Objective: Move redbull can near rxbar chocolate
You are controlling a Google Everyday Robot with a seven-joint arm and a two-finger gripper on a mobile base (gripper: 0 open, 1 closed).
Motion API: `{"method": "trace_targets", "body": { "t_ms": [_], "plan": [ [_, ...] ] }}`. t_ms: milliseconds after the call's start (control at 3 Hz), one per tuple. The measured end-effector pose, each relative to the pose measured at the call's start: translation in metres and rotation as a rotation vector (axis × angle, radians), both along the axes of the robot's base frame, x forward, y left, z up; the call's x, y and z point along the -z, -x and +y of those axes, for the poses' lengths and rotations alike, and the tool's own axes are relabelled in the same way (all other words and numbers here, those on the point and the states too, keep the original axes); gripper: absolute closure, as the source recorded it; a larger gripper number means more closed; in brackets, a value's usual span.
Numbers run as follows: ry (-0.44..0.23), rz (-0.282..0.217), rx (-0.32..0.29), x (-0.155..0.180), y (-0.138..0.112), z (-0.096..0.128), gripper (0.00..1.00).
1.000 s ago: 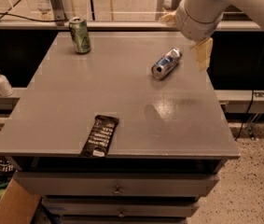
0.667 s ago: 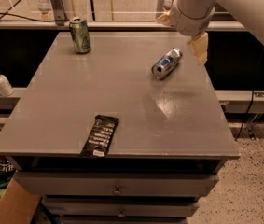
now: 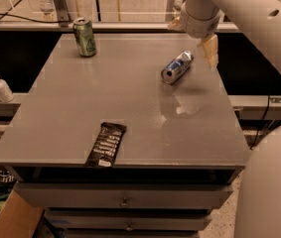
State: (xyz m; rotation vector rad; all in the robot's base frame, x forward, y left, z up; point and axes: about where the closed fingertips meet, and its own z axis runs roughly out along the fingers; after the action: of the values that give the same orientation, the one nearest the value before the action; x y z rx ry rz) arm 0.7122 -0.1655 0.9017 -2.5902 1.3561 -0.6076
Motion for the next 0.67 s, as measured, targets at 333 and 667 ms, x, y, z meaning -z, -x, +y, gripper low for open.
{"method": "trace_targets", "body": {
  "t_ms": [333,667],
  "plan": [
    [-0.035,0.032,0.029,0.025,-0.005,-0.009,0.0],
    [-0.074,0.071,0.033,0.049,-0.003,-0.014,0.0]
  ]
}}
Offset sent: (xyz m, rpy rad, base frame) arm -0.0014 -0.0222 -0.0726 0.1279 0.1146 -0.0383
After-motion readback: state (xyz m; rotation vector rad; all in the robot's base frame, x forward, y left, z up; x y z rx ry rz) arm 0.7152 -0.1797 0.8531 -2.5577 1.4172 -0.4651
